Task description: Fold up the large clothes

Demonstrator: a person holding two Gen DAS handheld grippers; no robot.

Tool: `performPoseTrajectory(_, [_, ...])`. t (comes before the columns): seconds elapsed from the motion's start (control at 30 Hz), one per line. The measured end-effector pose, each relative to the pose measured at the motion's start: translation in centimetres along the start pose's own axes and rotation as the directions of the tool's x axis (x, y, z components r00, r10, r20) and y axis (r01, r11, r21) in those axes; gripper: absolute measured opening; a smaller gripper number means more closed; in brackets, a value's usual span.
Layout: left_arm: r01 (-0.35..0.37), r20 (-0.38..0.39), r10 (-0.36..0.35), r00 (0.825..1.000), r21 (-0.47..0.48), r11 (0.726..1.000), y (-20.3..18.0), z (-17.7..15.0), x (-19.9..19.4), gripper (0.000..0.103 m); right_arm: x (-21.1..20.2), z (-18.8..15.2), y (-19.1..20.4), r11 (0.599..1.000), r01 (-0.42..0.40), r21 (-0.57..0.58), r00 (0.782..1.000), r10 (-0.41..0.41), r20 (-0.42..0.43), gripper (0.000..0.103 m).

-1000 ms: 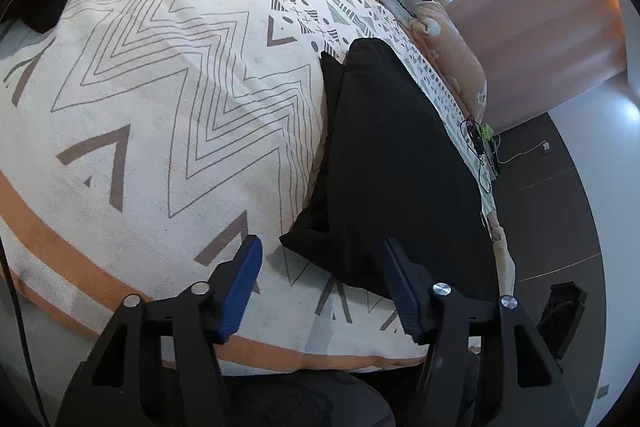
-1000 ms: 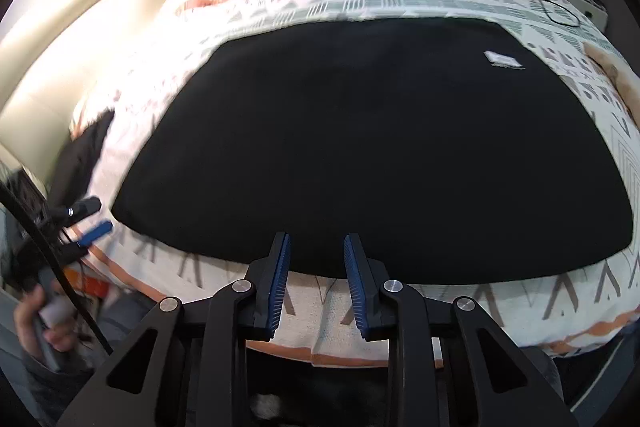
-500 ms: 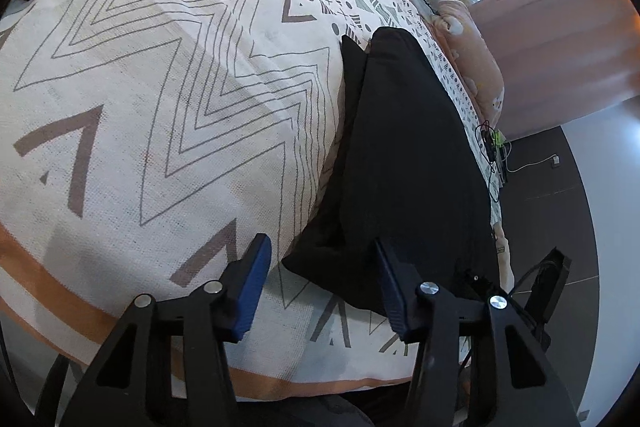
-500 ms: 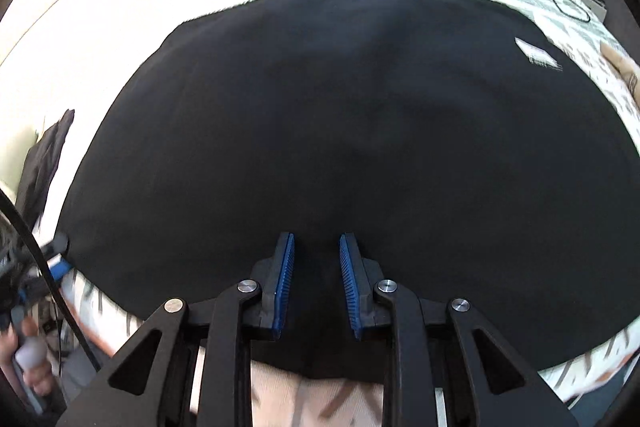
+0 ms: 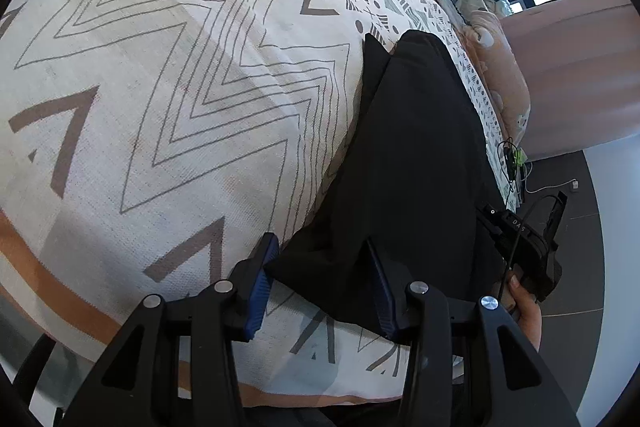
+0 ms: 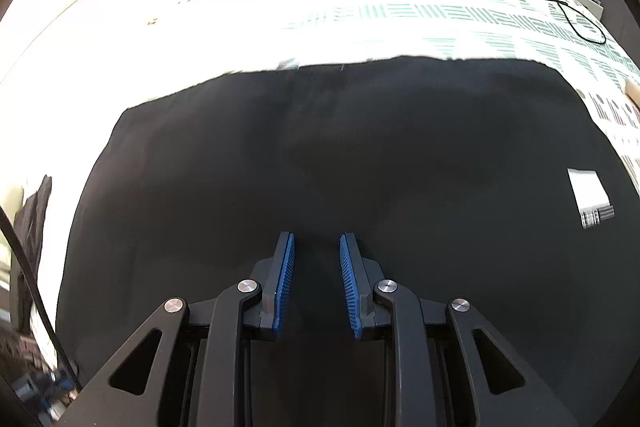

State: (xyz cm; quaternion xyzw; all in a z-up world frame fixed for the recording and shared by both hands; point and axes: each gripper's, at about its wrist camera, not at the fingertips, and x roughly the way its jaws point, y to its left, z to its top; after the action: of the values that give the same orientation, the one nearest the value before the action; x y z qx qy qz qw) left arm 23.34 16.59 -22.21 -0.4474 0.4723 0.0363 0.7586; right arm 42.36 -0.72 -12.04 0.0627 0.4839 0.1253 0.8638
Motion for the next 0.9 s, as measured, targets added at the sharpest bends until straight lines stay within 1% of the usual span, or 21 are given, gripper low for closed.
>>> performPoseTrajectory(0.13, [-0.009,0.005,0.009,1.0,-0.022,1.0,-0.1,0.1,0.1,0.045,2.4,1.9,-0.3,1.0,-0.025,0.015,1.0,0.025,0.0,0.021])
performPoseTrajectory(0.2, [-0.004,-0.002,0.004,1.0,-0.039,0.999,0.0,-0.1,0.2,0.045,3.2,2.3,-0.4,0.999,-0.044,0.02,0.999,0.044,0.008,0.021])
performPoseTrajectory(0.3, [0.017,-0.015,-0.018,1.0,-0.073,0.997,0.0,-0.5,0.4,0.045,3.9,2.5,-0.8,0.994,-0.099,0.055,0.995,0.098,0.016,0.021])
performPoseTrajectory(0.4, [0.038,-0.015,-0.039,0.999,-0.084,0.996,-0.1,-0.9,0.8,0.045,3.9,2.3,-1.5,0.981,-0.164,0.1,0.986,0.162,0.023,0.021])
performPoseTrajectory(0.47, [0.055,-0.014,-0.057,0.998,-0.103,0.993,-0.2,-0.9,1.1,0.045,3.2,1.7,-1.9,0.971,-0.21,0.118,0.977,0.206,0.047,0.021])
performPoseTrajectory(0.53, [0.076,-0.024,-0.079,0.997,-0.117,0.99,-0.4,-0.7,1.6,0.045,2.1,1.6,-2.8,0.966,-0.235,0.105,0.971,0.227,0.081,0.021])
performPoseTrajectory(0.63, [0.082,-0.039,-0.086,0.995,-0.109,0.991,-1.1,-0.3,1.9,0.045,0.1,0.3,-3.6,0.962,-0.255,0.094,0.962,0.242,0.126,0.021])
performPoseTrajectory(0.67, [0.082,-0.045,-0.087,0.995,-0.1,0.992,-1.4,-0.2,2.2,0.045,-0.4,0.3,-5.4,0.96,-0.263,0.1,0.959,0.249,0.133,0.021])
performPoseTrajectory(0.7, [0.079,-0.047,-0.084,0.995,-0.097,0.992,-1.5,-0.1,2.3,0.045,-0.7,0.1,-6.1,0.958,-0.266,0.108,0.958,0.25,0.136,0.021])
performPoseTrajectory(0.83, [0.096,-0.043,-0.1,0.994,-0.094,0.991,-1.5,-0.1,2.4,0.045,-3.3,-1.5,-6.8,0.956,-0.276,0.101,0.953,0.259,0.154,0.021])
performPoseTrajectory(0.9, [0.095,-0.037,-0.098,0.994,-0.09,0.991,-1.4,-0.1,2.1,0.031,-4.8,-2.6,-7.8,0.955,-0.278,0.1,0.952,0.26,0.163,0.021])
